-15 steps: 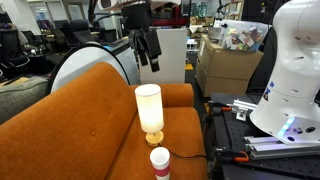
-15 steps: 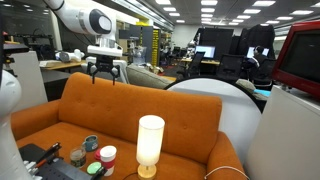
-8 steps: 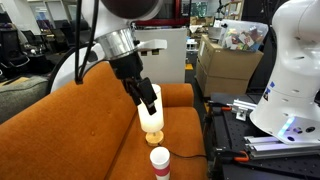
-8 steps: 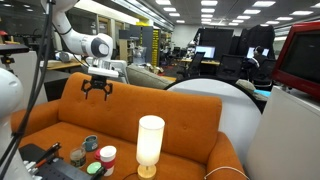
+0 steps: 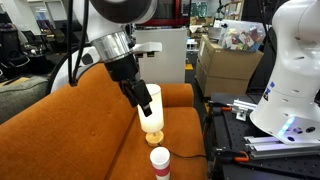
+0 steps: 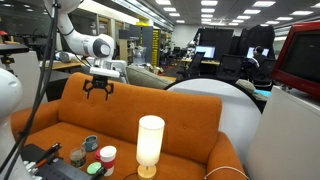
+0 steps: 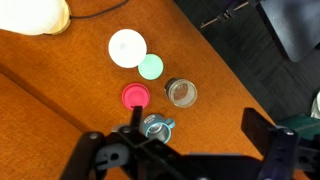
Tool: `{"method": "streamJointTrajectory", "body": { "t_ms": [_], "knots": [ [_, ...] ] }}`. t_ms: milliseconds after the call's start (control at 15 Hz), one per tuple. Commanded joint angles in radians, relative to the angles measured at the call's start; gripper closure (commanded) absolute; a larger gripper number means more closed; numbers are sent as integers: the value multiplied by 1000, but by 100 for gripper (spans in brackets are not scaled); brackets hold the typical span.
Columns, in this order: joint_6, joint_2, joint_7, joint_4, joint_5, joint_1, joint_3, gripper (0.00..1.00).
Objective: Put the pink lid on top of the white cup
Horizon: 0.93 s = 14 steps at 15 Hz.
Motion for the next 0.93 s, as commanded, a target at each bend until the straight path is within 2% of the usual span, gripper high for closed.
{"method": "streamJointTrajectory", "body": {
  "t_ms": [0,67,200,533,667,733,867],
  "knots": [
    [6,13,-3,9,0,-37,37,0],
    [22,27,-17,16,7,-41,42,0],
    [137,69,-7,24,-23,-45,41,0],
    [337,285,1,113,-59,-46,78,0],
    [354,394,15,178,-63,-54,106,0],
    [353,328,28,114,-77,-60,109,0],
    [363,406,33,167,-82,-60,118,0]
  ]
}}
